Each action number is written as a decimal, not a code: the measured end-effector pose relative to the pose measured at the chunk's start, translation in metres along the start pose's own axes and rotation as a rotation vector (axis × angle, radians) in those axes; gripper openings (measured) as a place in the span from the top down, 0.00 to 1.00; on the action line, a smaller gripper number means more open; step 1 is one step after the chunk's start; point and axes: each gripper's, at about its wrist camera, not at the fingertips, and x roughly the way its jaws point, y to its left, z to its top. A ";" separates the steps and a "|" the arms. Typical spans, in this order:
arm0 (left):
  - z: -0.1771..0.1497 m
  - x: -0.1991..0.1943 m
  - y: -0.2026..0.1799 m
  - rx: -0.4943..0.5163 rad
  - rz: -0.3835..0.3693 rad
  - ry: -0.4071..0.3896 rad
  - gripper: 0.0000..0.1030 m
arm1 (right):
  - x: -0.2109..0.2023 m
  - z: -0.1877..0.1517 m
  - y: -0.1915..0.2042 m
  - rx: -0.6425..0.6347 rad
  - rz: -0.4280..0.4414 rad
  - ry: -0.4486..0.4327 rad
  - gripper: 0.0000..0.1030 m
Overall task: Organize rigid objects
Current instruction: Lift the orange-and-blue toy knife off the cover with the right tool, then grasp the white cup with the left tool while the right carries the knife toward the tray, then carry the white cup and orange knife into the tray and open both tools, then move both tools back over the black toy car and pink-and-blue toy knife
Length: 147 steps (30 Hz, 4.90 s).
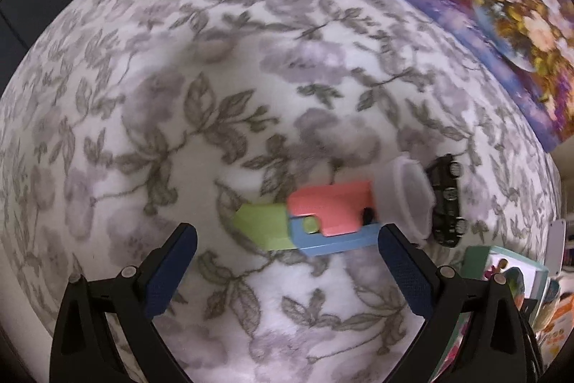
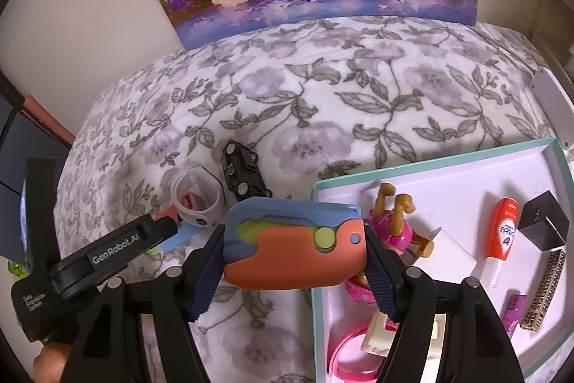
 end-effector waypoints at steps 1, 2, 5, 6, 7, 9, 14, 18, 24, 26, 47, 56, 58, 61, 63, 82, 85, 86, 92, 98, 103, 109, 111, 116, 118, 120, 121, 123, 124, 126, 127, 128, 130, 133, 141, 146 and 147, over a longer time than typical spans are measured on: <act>0.000 -0.002 -0.004 0.017 -0.002 -0.008 0.02 | -0.001 0.001 -0.001 0.005 -0.004 0.000 0.29; 0.000 -0.004 -0.009 0.043 -0.007 -0.018 0.02 | -0.003 0.001 -0.003 0.009 -0.007 -0.003 0.29; 0.000 -0.004 -0.023 0.096 -0.037 -0.018 0.02 | -0.008 0.004 -0.008 0.020 -0.016 -0.013 0.29; -0.001 -0.002 -0.026 0.112 -0.045 -0.016 0.02 | -0.010 0.004 -0.011 0.028 -0.017 -0.017 0.29; -0.001 -0.001 -0.033 0.131 -0.048 -0.015 0.02 | -0.011 0.005 -0.014 0.037 -0.016 -0.019 0.29; -0.002 0.002 -0.045 0.170 -0.043 -0.022 0.02 | -0.014 0.006 -0.020 0.061 -0.014 -0.022 0.29; -0.004 0.006 -0.063 0.244 -0.009 -0.072 0.05 | -0.019 0.008 -0.035 0.113 -0.013 -0.027 0.29; -0.005 0.007 -0.077 0.315 0.041 -0.128 0.09 | -0.018 0.007 -0.041 0.131 -0.009 -0.022 0.29; -0.010 0.011 -0.088 0.387 0.081 -0.164 0.35 | -0.017 0.007 -0.043 0.137 -0.004 -0.016 0.29; -0.012 0.010 -0.090 0.409 0.089 -0.179 0.48 | -0.016 0.007 -0.043 0.139 -0.004 -0.014 0.29; -0.023 -0.067 -0.091 0.340 -0.043 -0.247 0.49 | -0.046 0.000 -0.061 0.184 -0.022 -0.053 0.29; -0.061 -0.099 -0.113 0.398 -0.138 -0.243 0.49 | -0.076 -0.012 -0.087 0.238 -0.075 -0.095 0.28; -0.068 -0.103 -0.119 0.414 -0.145 -0.242 0.49 | -0.083 -0.016 -0.092 0.246 -0.088 -0.103 0.28; -0.081 -0.107 -0.128 0.448 -0.155 -0.239 0.49 | -0.089 -0.023 -0.101 0.261 -0.109 -0.107 0.28; -0.089 -0.110 -0.135 0.469 -0.168 -0.232 0.49 | -0.092 -0.027 -0.109 0.279 -0.123 -0.106 0.28; -0.141 -0.090 -0.204 0.723 -0.147 -0.183 0.48 | -0.088 -0.034 -0.166 0.356 -0.246 -0.067 0.28; -0.147 -0.084 -0.210 0.748 -0.135 -0.169 0.48 | -0.081 -0.036 -0.170 0.359 -0.245 -0.041 0.28; -0.149 -0.082 -0.212 0.756 -0.128 -0.167 0.48 | -0.079 -0.036 -0.171 0.361 -0.243 -0.033 0.28; -0.155 -0.075 -0.217 0.782 -0.110 -0.151 0.47 | -0.065 -0.040 -0.173 0.353 -0.239 0.012 0.28; -0.155 -0.071 -0.218 0.784 -0.099 -0.143 0.45 | -0.056 -0.041 -0.170 0.341 -0.233 0.039 0.28; -0.155 -0.070 -0.218 0.783 -0.094 -0.144 0.36 | -0.054 -0.041 -0.169 0.344 -0.231 0.044 0.28; -0.154 -0.072 -0.217 0.777 -0.095 -0.153 0.21 | -0.055 -0.041 -0.171 0.352 -0.227 0.040 0.27; -0.153 -0.074 -0.217 0.770 -0.106 -0.156 0.21 | -0.059 -0.040 -0.171 0.355 -0.233 0.024 0.26; -0.148 -0.076 -0.212 0.749 -0.097 -0.155 0.20 | -0.070 -0.037 -0.168 0.354 -0.236 -0.022 0.18; -0.141 -0.075 -0.206 0.715 -0.096 -0.147 0.20 | -0.073 -0.036 -0.168 0.356 -0.241 -0.038 0.17; -0.134 -0.074 -0.199 0.677 -0.104 -0.137 0.18 | -0.075 -0.036 -0.169 0.360 -0.247 -0.046 0.16; -0.131 -0.073 -0.196 0.660 -0.103 -0.134 0.16 | -0.076 -0.036 -0.169 0.363 -0.250 -0.051 0.15; -0.126 -0.074 -0.191 0.634 -0.111 -0.131 0.16 | -0.078 -0.036 -0.170 0.370 -0.252 -0.058 0.15; -0.123 -0.075 -0.187 0.618 -0.117 -0.129 0.16 | -0.079 -0.036 -0.171 0.373 -0.252 -0.062 0.15; -0.118 -0.075 -0.182 0.588 -0.131 -0.124 0.16 | -0.080 -0.036 -0.172 0.378 -0.252 -0.069 0.15; -0.114 -0.076 -0.178 0.567 -0.142 -0.121 0.16 | -0.081 -0.036 -0.172 0.380 -0.254 -0.073 0.15; -0.110 -0.077 -0.174 0.545 -0.152 -0.118 0.16 | -0.081 -0.036 -0.172 0.381 -0.255 -0.075 0.15; -0.103 -0.078 -0.166 0.506 -0.160 -0.120 0.16 | -0.082 -0.036 -0.172 0.381 -0.255 -0.079 0.15; -0.089 -0.078 -0.150 0.431 -0.144 -0.129 0.16 | -0.081 -0.036 -0.170 0.374 -0.253 -0.074 0.15; -0.055 -0.064 -0.098 0.229 -0.084 -0.097 0.14 | -0.072 -0.033 -0.152 0.312 -0.248 -0.047 0.12; -0.041 -0.054 -0.070 0.124 -0.073 -0.070 0.14 | -0.065 -0.031 -0.130 0.252 -0.230 -0.033 0.05; -0.038 -0.052 -0.064 0.105 -0.064 -0.068 0.14 | -0.065 -0.031 -0.126 0.240 -0.231 -0.036 0.03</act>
